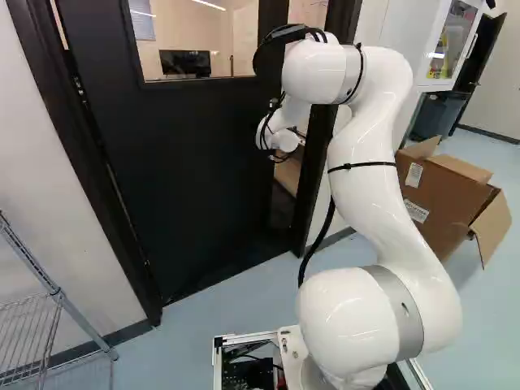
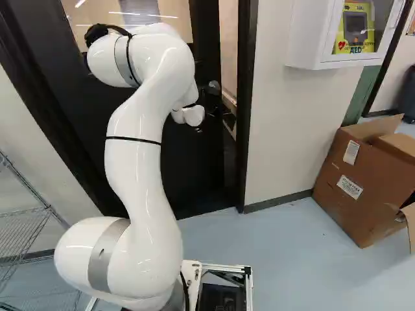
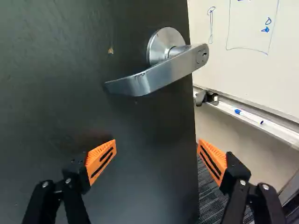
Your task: Open the door and move inside
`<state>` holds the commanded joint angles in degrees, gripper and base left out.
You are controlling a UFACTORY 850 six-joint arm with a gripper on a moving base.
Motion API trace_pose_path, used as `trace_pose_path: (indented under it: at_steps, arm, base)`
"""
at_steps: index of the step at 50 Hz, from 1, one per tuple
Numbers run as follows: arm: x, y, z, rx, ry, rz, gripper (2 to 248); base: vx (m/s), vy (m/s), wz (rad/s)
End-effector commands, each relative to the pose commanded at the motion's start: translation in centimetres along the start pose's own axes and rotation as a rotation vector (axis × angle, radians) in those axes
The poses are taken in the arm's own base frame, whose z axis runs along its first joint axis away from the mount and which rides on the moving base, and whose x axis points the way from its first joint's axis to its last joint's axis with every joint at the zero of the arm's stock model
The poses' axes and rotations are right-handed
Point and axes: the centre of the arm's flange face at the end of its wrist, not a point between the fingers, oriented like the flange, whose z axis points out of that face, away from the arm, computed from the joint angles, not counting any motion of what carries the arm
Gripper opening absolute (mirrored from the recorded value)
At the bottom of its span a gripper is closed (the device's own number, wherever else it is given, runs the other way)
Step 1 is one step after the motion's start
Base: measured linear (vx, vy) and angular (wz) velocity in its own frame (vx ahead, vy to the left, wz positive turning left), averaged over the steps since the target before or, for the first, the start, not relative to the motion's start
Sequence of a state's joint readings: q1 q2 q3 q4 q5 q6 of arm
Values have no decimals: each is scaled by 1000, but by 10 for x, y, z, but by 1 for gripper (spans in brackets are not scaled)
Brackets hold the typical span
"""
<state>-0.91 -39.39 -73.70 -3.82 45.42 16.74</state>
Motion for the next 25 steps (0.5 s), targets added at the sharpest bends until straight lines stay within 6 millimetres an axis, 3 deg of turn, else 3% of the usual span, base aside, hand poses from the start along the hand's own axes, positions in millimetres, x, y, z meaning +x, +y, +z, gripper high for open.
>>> trace_pose_path:
  at_steps: [25]
  arm:
    - [-7, -14, -48, 38, -91, -48, 247]
  base:
    - [0, 0, 0]
